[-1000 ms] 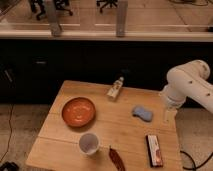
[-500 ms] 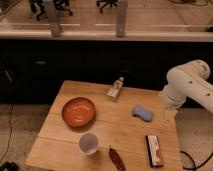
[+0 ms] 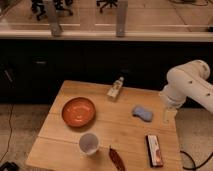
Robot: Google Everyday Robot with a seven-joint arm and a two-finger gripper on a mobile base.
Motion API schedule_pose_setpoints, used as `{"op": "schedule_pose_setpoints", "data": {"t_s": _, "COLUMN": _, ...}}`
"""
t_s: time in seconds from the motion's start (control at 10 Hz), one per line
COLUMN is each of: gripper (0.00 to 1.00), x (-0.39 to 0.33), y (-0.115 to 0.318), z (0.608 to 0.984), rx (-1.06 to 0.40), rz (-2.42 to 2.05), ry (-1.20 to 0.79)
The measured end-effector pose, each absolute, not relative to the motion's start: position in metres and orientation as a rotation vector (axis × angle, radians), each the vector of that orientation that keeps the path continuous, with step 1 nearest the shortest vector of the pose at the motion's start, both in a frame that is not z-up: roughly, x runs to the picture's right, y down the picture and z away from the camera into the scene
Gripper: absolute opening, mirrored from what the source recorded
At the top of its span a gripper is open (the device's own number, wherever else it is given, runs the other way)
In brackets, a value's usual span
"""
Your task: Push the ceramic bowl across the table
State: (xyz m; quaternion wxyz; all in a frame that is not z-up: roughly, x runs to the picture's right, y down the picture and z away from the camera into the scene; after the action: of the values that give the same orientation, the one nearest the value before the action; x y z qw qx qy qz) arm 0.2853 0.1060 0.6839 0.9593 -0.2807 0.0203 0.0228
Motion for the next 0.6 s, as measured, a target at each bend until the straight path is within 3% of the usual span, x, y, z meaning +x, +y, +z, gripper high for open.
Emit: {"op": "schedule_pose_setpoints", "data": {"t_s": 0.6, "gripper": 0.8, "x": 0.261, "y": 0.103, "z": 0.686, "rx": -0.567, "rz": 0.019, "ry": 0.042}}
